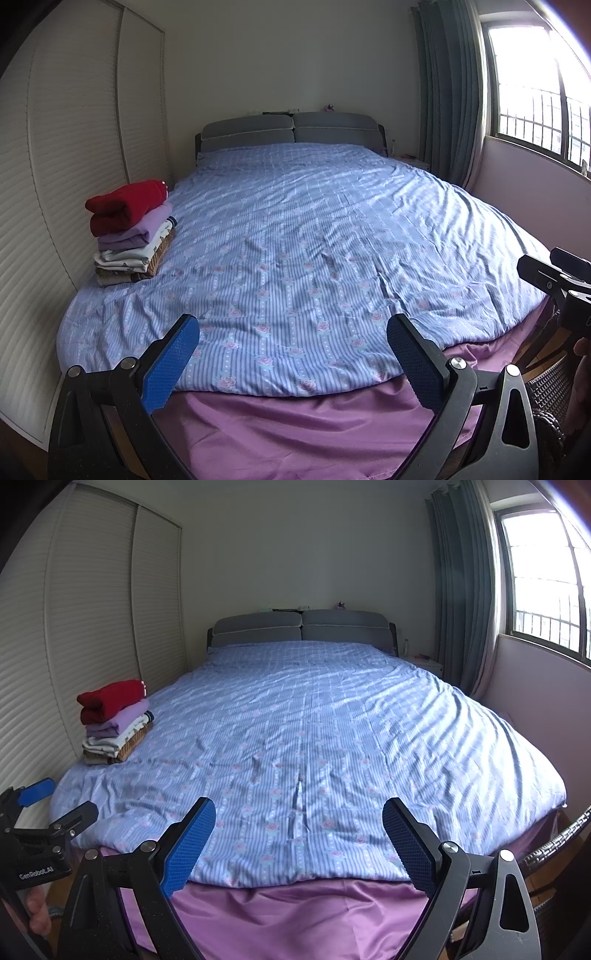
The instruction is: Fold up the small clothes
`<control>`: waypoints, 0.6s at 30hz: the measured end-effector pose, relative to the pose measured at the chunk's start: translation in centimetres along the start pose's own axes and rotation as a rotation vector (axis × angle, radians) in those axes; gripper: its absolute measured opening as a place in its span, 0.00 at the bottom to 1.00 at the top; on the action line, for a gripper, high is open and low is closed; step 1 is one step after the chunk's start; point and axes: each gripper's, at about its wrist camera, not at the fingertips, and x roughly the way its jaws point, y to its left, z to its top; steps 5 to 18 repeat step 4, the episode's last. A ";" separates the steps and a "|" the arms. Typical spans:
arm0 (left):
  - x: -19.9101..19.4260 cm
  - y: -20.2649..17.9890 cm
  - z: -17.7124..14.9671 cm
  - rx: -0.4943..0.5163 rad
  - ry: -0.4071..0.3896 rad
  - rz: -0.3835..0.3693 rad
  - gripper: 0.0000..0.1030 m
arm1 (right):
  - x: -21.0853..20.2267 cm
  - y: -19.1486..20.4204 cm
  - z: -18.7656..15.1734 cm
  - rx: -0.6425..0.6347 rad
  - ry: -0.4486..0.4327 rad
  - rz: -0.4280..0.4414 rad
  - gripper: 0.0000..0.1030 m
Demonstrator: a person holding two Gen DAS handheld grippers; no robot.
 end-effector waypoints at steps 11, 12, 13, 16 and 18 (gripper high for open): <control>0.4 0.3 0.1 0.003 0.024 -0.010 1.00 | 0.0 0.0 0.1 0.001 0.001 0.000 0.90; 0.4 0.3 0.1 0.003 0.024 -0.010 1.00 | 0.0 0.0 0.1 0.001 0.001 0.000 0.90; 0.4 0.3 0.1 0.003 0.024 -0.010 1.00 | 0.0 0.0 0.1 0.001 0.001 0.000 0.90; 0.4 0.3 0.1 0.003 0.024 -0.010 1.00 | 0.0 0.0 0.1 0.001 0.001 0.000 0.90; 0.4 0.3 0.1 0.003 0.024 -0.010 1.00 | 0.0 0.0 0.1 0.001 0.001 0.000 0.90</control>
